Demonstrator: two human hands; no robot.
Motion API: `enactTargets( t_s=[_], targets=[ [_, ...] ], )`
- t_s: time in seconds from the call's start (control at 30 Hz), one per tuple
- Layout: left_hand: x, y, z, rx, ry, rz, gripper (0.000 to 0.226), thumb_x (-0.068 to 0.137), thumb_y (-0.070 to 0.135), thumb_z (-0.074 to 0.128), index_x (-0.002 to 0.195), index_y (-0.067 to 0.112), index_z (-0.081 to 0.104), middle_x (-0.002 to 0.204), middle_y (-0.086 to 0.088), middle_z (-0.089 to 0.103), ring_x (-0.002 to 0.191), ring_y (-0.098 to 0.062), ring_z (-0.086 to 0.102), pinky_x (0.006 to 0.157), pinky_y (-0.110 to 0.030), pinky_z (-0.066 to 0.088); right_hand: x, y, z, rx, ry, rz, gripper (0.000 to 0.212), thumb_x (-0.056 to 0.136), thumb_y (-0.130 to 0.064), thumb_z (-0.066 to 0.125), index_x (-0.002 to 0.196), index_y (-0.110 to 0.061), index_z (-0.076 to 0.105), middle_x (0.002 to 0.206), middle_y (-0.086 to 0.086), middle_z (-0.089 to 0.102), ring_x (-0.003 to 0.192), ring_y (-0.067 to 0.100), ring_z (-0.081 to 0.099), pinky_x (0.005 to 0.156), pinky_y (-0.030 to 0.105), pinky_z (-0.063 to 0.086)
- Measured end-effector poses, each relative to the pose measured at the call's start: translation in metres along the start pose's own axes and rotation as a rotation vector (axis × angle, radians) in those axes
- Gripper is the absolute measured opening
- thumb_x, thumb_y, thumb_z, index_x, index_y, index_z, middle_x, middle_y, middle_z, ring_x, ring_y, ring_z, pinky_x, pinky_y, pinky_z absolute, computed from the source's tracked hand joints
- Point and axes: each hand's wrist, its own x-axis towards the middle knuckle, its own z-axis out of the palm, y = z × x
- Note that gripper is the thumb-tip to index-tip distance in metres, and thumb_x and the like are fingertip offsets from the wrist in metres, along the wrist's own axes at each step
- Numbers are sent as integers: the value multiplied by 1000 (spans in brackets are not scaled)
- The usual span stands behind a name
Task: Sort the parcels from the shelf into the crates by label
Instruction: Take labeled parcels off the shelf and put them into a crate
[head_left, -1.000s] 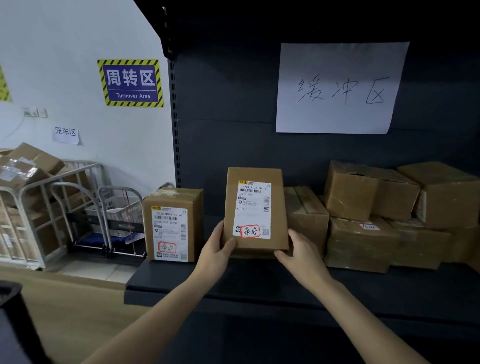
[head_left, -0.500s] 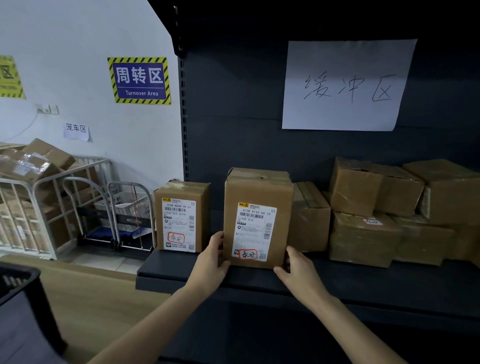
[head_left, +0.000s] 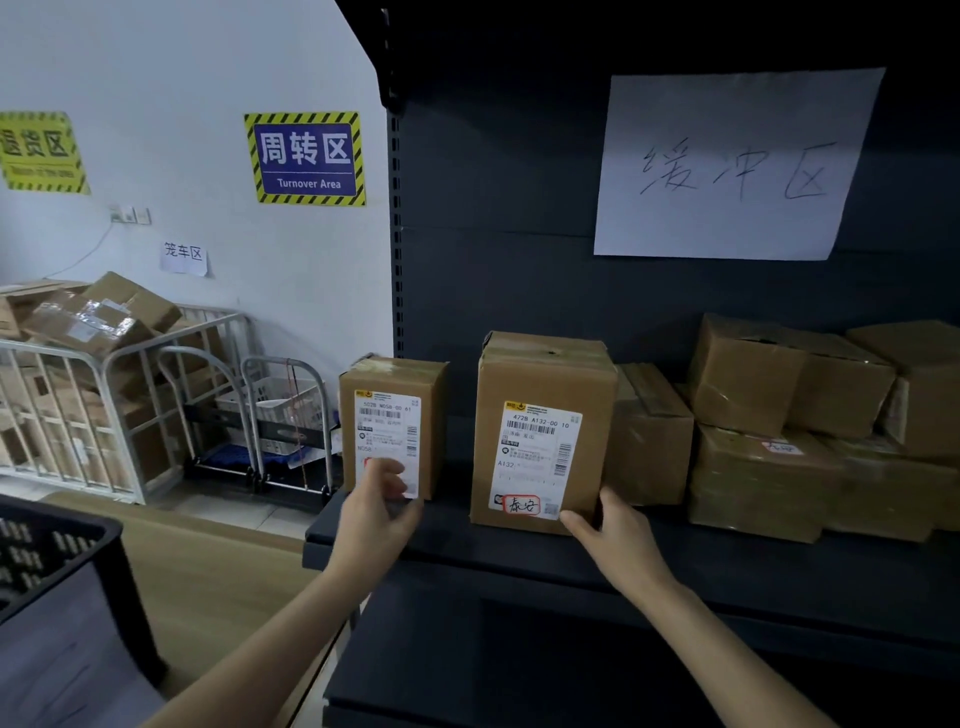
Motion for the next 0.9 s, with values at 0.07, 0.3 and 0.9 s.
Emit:
enactTargets(
  t_s=[0.07,0.3,0.9],
  targets=[
    [3,-7,-14,7,93,-15,33,78,4,69,100,12,47,83,2,55,79,-19,55,70,-25,42,5,-4,5,28,20,19,34,90,-27,57,119,-10,52,122,5,59,111,18,54,79,19,37],
    [33,-39,-45,65,81,-106,52,75,7,73,119,10,46,112,-8,55,103,-20,53,83,-29,41,25,-19,24,37,28,67,34,91,-27,56,118,-7,52,122,8,60,113,22,55,81,20,39],
    [82,-61,-41,269,-411,-89,74,81,6,66,140,22,26,116,5,53,116,-20,52,101,-35,43,42,-23,31,84,-107,59,59,84,-2,61,136,-13,36,129,4,56,121,20,51,92,19,37]
  ],
)
